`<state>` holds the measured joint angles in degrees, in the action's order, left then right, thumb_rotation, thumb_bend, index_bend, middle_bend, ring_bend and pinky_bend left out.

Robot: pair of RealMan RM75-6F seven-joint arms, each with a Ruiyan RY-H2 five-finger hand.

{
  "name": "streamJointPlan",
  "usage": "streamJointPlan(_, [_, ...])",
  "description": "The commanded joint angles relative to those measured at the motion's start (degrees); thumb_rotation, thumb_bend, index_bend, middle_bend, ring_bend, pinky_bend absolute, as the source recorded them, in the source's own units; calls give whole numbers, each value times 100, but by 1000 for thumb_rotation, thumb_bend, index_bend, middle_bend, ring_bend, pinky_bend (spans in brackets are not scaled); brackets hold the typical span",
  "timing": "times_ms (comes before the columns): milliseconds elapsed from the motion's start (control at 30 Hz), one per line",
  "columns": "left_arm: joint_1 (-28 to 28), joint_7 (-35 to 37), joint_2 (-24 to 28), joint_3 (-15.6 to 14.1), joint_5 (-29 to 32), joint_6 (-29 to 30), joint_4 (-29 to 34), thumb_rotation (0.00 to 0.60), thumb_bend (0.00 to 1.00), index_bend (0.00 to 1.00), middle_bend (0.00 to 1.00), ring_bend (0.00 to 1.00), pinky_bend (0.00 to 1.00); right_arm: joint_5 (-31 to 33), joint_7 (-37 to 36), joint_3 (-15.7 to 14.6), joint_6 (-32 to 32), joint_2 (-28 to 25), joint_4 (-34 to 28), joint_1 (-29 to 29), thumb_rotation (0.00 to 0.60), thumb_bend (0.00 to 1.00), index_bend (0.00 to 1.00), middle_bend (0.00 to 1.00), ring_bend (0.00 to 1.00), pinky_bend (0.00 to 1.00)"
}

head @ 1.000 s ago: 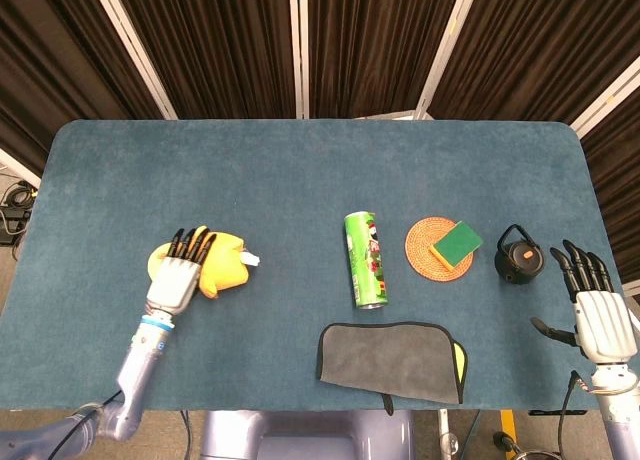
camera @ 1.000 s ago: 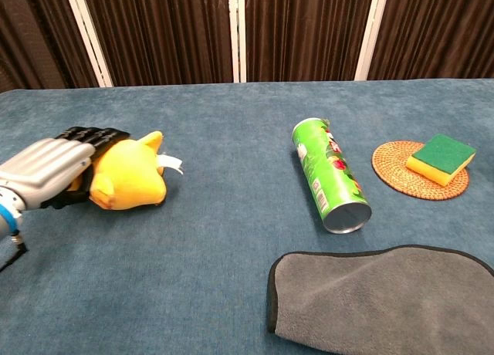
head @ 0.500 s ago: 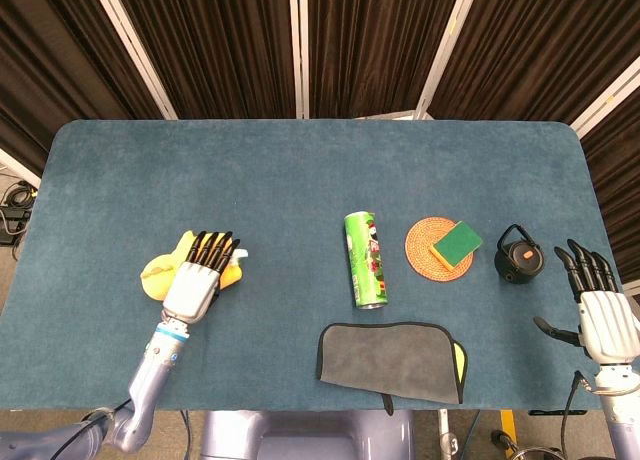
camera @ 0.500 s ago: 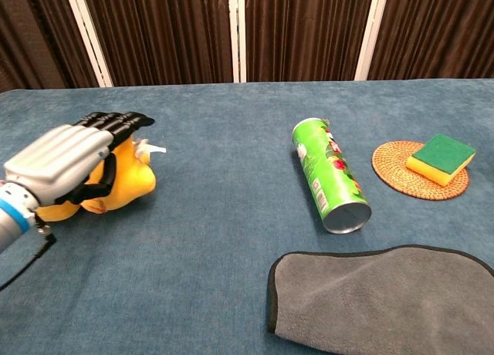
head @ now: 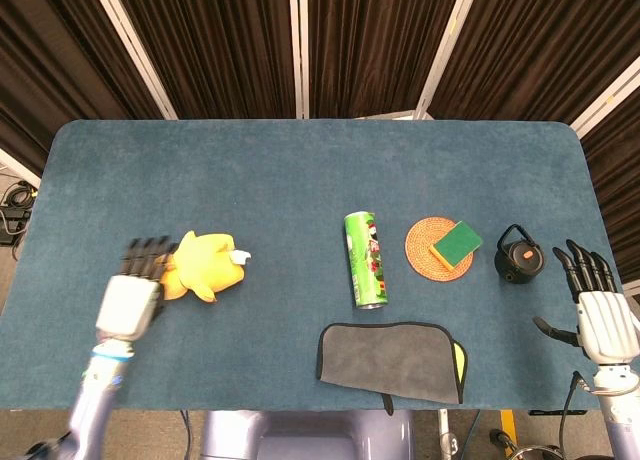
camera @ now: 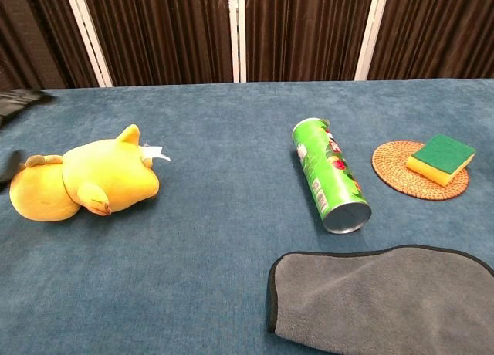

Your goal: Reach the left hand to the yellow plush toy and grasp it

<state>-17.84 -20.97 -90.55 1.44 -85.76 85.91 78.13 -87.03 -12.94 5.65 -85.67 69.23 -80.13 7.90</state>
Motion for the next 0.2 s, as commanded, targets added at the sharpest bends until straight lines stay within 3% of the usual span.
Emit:
streamJointPlan(33, [395, -8, 400, -79, 107, 357, 335, 600, 311, 0, 0, 0, 0, -11, 62, -8, 11, 11, -14, 8, 600, 59, 0, 0, 0, 0])
streamJointPlan(133, [572, 142, 577, -86, 146, 507, 423, 600, 207, 0, 0, 0, 0, -42, 114, -17, -11, 15, -33, 7, 600, 59, 0, 0, 0, 0])
streamJointPlan(200, [648, 207, 661, -99, 145, 563, 431, 600, 188, 0, 0, 0, 0, -58, 116, -19, -29, 12, -46, 5, 600, 59, 0, 0, 0, 0])
